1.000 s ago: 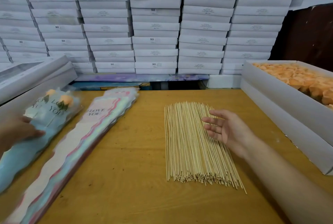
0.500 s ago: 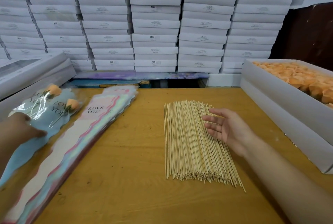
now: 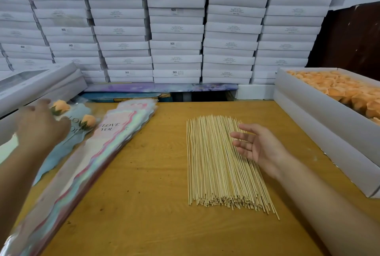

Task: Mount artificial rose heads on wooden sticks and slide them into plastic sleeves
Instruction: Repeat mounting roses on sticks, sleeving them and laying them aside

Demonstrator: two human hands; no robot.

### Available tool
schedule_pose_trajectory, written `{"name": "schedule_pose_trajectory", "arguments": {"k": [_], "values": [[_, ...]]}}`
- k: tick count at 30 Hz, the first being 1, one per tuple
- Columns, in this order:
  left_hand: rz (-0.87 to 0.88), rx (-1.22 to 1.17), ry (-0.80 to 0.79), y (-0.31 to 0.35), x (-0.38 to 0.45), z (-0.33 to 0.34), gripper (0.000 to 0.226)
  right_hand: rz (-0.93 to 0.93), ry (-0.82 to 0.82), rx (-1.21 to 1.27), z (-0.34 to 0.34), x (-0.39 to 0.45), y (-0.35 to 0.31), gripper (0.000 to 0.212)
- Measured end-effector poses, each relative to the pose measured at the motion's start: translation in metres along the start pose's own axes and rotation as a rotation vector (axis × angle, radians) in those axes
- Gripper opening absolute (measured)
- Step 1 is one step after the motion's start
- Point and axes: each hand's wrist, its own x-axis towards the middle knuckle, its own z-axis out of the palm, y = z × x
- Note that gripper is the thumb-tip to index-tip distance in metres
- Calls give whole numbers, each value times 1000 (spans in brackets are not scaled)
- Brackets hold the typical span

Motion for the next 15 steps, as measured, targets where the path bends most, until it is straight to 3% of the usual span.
{"name": "schedule_pose_trajectory", "arguments": {"k": [3,8,15], "values": [[157,-161,24,50,-31,0,59,-7,-2,-13,-1,-1,0,25],[329,-320,-211,110,-97,23,53,-57,11,-79,-3,-2,1,26],[307,-326,-482,130,-156,79,42,-93,57,-150,-6,1,3,18]]}}
